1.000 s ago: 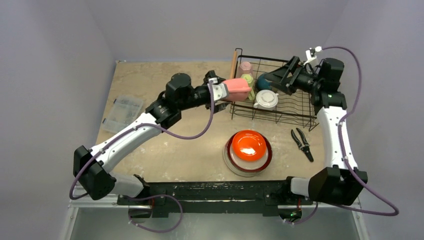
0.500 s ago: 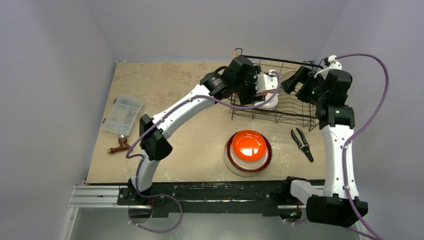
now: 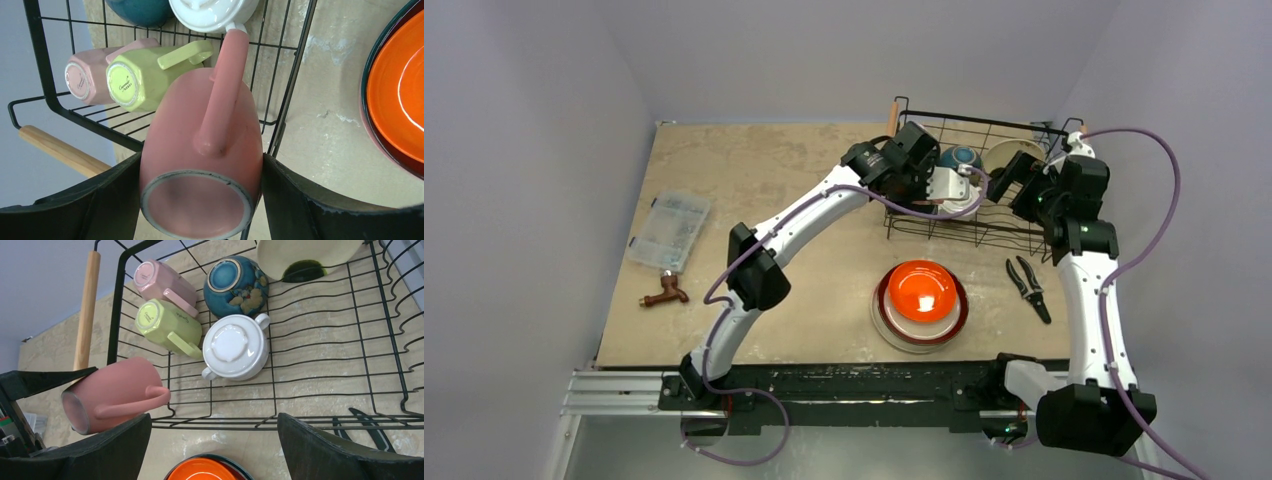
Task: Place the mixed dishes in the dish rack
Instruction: Turn the cup upside down in the dish rack.
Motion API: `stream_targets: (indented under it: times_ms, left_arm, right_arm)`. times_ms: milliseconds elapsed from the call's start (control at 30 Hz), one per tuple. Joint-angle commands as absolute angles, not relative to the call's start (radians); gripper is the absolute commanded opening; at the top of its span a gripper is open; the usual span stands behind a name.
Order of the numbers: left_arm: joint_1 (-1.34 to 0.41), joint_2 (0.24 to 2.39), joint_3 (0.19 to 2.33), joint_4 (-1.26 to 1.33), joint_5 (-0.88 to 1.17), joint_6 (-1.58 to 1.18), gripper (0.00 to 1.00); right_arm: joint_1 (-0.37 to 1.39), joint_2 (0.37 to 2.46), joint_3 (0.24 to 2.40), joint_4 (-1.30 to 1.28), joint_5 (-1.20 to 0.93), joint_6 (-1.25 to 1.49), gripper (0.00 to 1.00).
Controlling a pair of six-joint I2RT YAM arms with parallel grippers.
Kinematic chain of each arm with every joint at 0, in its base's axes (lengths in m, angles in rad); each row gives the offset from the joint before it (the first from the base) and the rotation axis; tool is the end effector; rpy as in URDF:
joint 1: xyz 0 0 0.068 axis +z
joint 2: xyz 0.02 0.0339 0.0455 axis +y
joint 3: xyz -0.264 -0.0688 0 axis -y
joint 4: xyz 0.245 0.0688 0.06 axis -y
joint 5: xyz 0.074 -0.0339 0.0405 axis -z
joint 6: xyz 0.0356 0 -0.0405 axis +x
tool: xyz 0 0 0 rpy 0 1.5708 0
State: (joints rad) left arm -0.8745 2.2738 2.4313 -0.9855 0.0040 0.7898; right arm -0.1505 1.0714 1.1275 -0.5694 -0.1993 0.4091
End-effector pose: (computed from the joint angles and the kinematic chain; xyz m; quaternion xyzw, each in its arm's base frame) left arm 0.3189 -0.3817 0.3319 0.6895 0.6268 -0.0172 0.3625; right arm 0.2281 -0.0275 0.3654 0.1890 0.8396 0.1499 0.4867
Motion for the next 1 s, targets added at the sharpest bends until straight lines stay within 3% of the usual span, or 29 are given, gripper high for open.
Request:
stream_targets:
  times_ms: [0,200,333,467,767,967]
  left_arm:
    - [-0.869,2.275,2.498,-0.946,0.014,0.883,0.0]
    - [-0.857,2.296,2.498,-0.92,0.032,0.893,0.0]
    - [-0.856,2.287,2.48,-0.9,0.039,0.884,0.0]
    - [-0.856,2.273,2.44,-0.877,0.045,0.871,0.0]
    - [-0.856,2.25,2.375,-0.822,0.013,0.855,0.0]
    - [-0.857,2.239,2.364,-0.801,0.016,0.842,0.0]
  right_arm:
    - [-0.147,1.083,1.109,-0.483,-0.235,0.404,0.99]
    - [-0.146,1.093,0.992,-0.276,-0.492,0.383,0.97]
    - [-0.147,1.185,0.918,-0.175,-0.59,0.578,0.76]
    - [-0.14,1.239,0.851,-0.011,-0.675,0.88,0.78]
    - [-0.029,1.362,1.005,-0.324,-0.493,1.139,0.83]
    - [-0.008,1.499,1.096,-0.454,-0.541,1.237,0.84]
